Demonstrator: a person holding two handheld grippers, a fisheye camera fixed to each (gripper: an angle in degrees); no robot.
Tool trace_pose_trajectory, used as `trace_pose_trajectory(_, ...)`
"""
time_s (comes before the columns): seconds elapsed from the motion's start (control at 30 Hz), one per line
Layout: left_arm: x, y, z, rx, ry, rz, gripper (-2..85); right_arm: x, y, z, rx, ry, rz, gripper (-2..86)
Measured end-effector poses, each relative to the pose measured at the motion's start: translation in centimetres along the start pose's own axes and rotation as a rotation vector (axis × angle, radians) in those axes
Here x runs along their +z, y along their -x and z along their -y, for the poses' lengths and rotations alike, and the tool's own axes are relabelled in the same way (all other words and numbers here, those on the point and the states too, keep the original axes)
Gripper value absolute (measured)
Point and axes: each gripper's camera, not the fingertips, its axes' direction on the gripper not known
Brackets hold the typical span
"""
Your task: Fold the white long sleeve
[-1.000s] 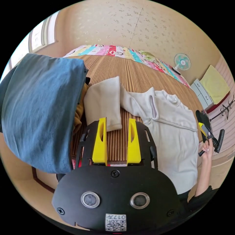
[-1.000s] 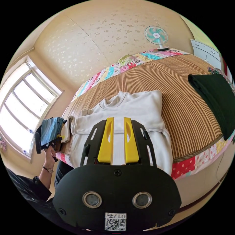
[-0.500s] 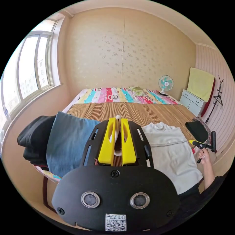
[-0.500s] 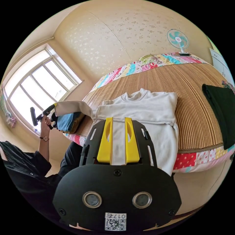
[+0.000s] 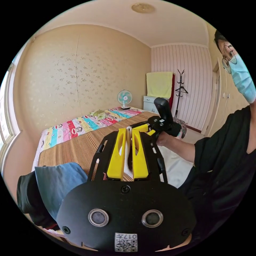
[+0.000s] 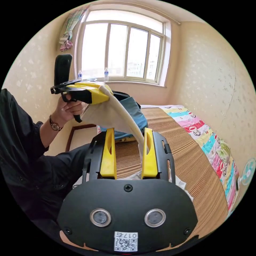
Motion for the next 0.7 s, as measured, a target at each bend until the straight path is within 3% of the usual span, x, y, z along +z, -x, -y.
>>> trace_pose_trajectory(0.1,-1.4,0.7,-1.2,-0.11,-0.005,0.135,6.0,1.5,-2.3,2.4,0.069,-0.095,0.096,6.1)
trace_pose_trajectory(0.2,-3.6,1.7,-3.7,-0.175,-0.056,0.148,6.1,-1.6,-8.7,-0.6,0.402,-0.254,0.07,5.3)
trace_pose_trajectory(0.3,-3.2,3.4,-7.1,-0.272,-0.027,0.12,5.2,-7.7,-13.3,-8.8,0.636,-0.472,-0.028,5.3)
trace_pose_trajectory(0.37,-0.8,5.0,-10.0,-0.368,0.026,0.078,5.3,-12.0,-14.7,-17.1,0.753,-0.57,-0.212,5.3)
trace_pose_trajectory(0.43,2.0,6.1,-11.8,-0.443,0.068,0.003,6.1,-13.9,-15.3,-23.2,0.836,-0.557,-0.375,5.3)
trace_pose_trajectory(0.53,7.3,7.0,-14.0,-0.523,0.127,-0.088,7.8,-14.3,-17.1,-33.7,1.02,-0.381,-0.539,6.5)
trace_pose_trajectory(0.63,13.2,7.7,-15.2,-0.589,0.213,-0.147,9.0,-14.0,-18.8,-43.3,1.306,-0.208,-0.466,9.8)
trace_pose_trajectory(0.7,16.5,8.0,-15.5,-0.623,0.263,-0.165,10.8,-14.9,-17.9,-46.5,1.398,-0.229,-0.463,10.6)
